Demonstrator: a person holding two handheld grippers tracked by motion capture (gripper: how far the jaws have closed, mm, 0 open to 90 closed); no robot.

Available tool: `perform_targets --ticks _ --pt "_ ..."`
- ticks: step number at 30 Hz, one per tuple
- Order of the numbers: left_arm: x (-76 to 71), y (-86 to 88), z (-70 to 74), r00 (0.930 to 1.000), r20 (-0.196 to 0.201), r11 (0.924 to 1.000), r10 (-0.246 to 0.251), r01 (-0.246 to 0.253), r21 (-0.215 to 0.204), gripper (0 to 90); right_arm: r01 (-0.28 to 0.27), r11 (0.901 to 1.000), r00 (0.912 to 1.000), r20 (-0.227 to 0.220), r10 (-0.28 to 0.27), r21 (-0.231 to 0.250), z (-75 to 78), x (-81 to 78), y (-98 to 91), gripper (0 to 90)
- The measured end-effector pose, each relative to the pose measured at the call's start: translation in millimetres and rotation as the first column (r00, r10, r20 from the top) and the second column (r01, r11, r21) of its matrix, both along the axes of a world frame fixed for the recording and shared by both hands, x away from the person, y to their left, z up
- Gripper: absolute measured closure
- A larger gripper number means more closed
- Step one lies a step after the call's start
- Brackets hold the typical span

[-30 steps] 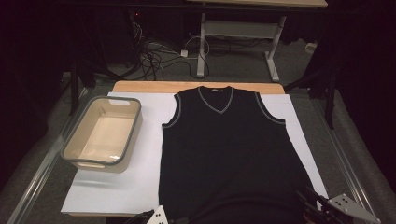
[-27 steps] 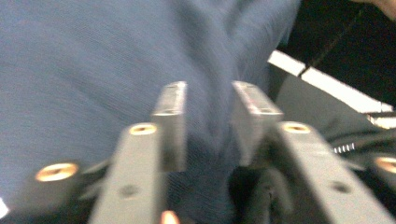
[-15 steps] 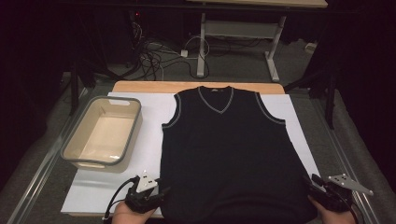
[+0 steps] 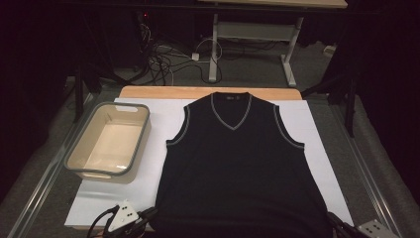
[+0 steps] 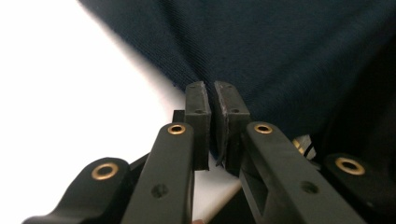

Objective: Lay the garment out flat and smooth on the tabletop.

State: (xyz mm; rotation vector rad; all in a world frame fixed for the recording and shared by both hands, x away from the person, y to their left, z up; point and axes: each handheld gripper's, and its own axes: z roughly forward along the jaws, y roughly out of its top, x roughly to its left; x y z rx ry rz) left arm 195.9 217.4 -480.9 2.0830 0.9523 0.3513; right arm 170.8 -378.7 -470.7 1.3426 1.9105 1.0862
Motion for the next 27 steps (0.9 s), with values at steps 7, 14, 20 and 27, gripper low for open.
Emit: perform_targets --ticks 7,14,20,27 --pt "22.8 -6.8 -4.5 0.9996 -0.027 0.9987 -0.009 0.008 -0.05 62.0 -0.015 0.9996 0.9995 -0.026 0.016 0.023 -3.1 17.0 6.9 57.6" --pt "66.7 -17.9 -0.2 0.9974 -0.013 0.9973 0.071 -0.071 -0.02 45.7 0.029 0.9996 0.9992 -0.029 -0.029 0.002 -1.8 66.3 8.2 55.0" --pt "95.4 -28.5 -3.3 0.9895 -0.066 0.9876 0.128 -0.121 0.1 42.6 0.048 0.9985 0.9927 -0.109 -0.051 -0.028 -2.0 105.9 8.3 50.7" --pt "91.5 -27.5 -6.2 0.9964 -0.064 0.9969 0.055 -0.051 0.06 72.2 0.061 0.9961 0.9865 -0.148 -0.07 -0.064 -4.7 115.8 15.4 79.6"
